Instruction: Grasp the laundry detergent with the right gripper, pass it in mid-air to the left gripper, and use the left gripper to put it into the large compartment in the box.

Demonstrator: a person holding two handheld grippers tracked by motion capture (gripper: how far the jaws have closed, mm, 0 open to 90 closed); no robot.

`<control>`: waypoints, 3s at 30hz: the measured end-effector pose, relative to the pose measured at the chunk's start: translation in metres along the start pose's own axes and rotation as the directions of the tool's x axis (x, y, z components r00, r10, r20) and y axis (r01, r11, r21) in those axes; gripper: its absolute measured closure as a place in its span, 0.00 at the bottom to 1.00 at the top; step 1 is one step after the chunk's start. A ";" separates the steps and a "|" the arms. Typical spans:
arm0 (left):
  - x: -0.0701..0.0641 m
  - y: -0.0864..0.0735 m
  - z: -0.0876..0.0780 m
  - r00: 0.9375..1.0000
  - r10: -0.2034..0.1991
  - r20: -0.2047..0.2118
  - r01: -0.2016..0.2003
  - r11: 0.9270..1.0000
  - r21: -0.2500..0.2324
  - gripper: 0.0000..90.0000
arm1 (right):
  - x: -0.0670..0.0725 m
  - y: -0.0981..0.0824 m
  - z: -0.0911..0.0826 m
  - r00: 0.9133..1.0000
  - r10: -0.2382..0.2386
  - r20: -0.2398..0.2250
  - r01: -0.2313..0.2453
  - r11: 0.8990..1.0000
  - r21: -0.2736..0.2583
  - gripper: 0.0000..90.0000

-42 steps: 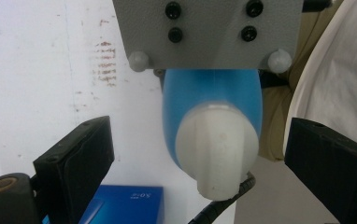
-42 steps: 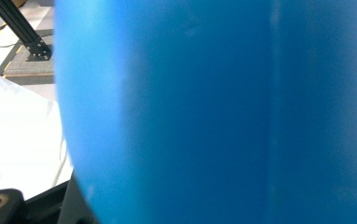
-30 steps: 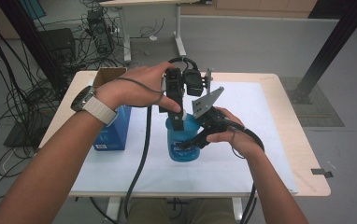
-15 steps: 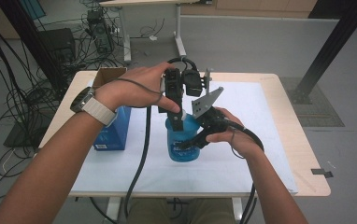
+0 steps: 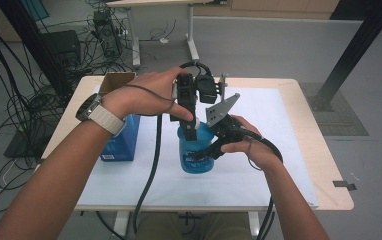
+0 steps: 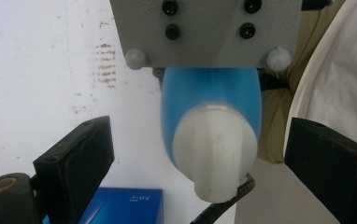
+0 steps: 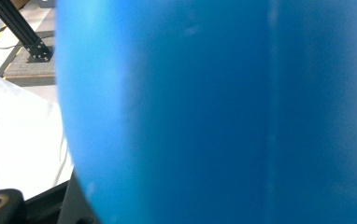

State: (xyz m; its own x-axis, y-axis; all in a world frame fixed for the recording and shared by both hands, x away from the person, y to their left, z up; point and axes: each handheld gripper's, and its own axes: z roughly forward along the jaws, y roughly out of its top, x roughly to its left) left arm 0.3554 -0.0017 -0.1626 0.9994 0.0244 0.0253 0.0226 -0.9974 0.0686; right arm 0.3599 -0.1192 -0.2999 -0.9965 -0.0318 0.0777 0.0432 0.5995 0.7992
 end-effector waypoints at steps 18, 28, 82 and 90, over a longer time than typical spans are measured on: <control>0.000 -0.001 0.000 1.000 -0.006 -0.003 0.006 1.000 -0.014 0.09 | -0.001 0.001 0.001 1.000 0.003 0.000 -0.003 1.000 0.007 0.48; 0.001 -0.001 0.001 1.000 -0.001 -0.005 0.001 1.000 -0.013 0.09 | -0.001 0.002 0.002 1.000 0.000 -0.001 0.000 1.000 0.006 0.48; -0.002 0.000 0.026 1.000 0.014 0.013 -0.014 0.999 -0.030 0.12 | 0.004 0.009 -0.006 1.000 -0.001 -0.008 0.001 1.000 -0.031 0.48; -0.001 -0.001 0.028 0.999 0.026 0.022 -0.025 0.999 -0.040 0.17 | 0.005 0.010 -0.007 1.000 0.004 -0.020 -0.005 0.999 -0.041 0.48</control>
State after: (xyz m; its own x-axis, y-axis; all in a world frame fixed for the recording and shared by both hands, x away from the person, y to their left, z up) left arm 0.3549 -0.0030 -0.1902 1.0000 -0.0032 0.0052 -0.0038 -0.9942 0.1075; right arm 0.3558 -0.1189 -0.2871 -0.9947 -0.0451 0.0924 0.0508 0.5660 0.8228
